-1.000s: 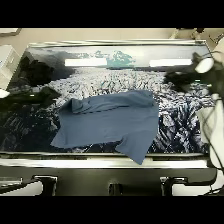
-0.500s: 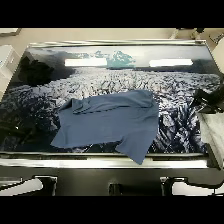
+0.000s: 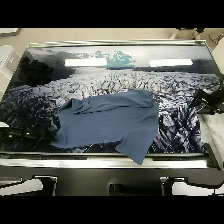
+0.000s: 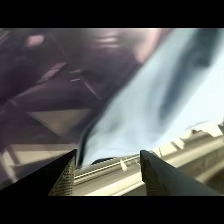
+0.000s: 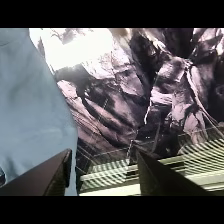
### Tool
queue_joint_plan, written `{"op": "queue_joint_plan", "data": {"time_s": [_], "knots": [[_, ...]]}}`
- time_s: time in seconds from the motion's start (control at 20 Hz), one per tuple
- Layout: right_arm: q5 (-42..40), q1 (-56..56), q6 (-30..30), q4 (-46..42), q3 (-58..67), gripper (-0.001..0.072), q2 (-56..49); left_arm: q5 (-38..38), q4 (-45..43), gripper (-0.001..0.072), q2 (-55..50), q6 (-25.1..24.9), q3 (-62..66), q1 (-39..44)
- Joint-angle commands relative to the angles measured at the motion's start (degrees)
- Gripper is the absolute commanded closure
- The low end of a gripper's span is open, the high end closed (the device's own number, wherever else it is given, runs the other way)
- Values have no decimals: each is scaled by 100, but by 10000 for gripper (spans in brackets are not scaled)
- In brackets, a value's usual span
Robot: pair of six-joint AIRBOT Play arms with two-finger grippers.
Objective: Fold the clothes and pants, and hang the long-sleeved shirts on hangers.
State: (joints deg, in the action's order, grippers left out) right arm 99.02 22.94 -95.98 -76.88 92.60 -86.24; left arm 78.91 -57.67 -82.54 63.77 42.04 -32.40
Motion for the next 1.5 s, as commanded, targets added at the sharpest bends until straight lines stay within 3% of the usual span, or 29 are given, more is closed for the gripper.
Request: {"op": "queue_joint_plan", "data": {"time_s": [0.0,0.05,0.25,0.45,0.7,0.9,1.1,1.2,1.25,1.35,1.4,1.45], "knots": [[85,2,9,20,-2,221,4,-297,-9,279,-195,-72,-42,396],[120,0,15,20,-2,221,4,-374,-7,402,-195,-44,-39,483],[184,0,72,17,-101,221,7,-131,70,685,-190,-157,-35,522],[17,-4,269,256,-1502,217,28,-13,70,687,-81,-227,-35,522],[-1414,-4,619,1432,-3383,214,28,-9,74,687,188,-114,-35,525],[-2369,-55,863,2192,-3945,214,26,-22,81,687,527,-35,-37,527],[-3099,-793,859,2192,-4000,211,-111,-46,98,687,782,168,-37,529],[-3263,-1176,772,2234,-4000,151,-240,-31,125,687,896,229,-37,529],[-3268,-1314,800,2277,-3998,210,-262,-31,164,687,968,232,-35,529],[-3064,-1434,997,2299,-3829,622,-232,-28,286,687,1099,304,-2,529],[-2881,-1421,1132,2330,-3668,678,-164,-26,376,687,1185,393,70,527],[-2726,-1405,1220,2280,-3427,679,-31,-28,490,688,1298,398,203,529]]}}
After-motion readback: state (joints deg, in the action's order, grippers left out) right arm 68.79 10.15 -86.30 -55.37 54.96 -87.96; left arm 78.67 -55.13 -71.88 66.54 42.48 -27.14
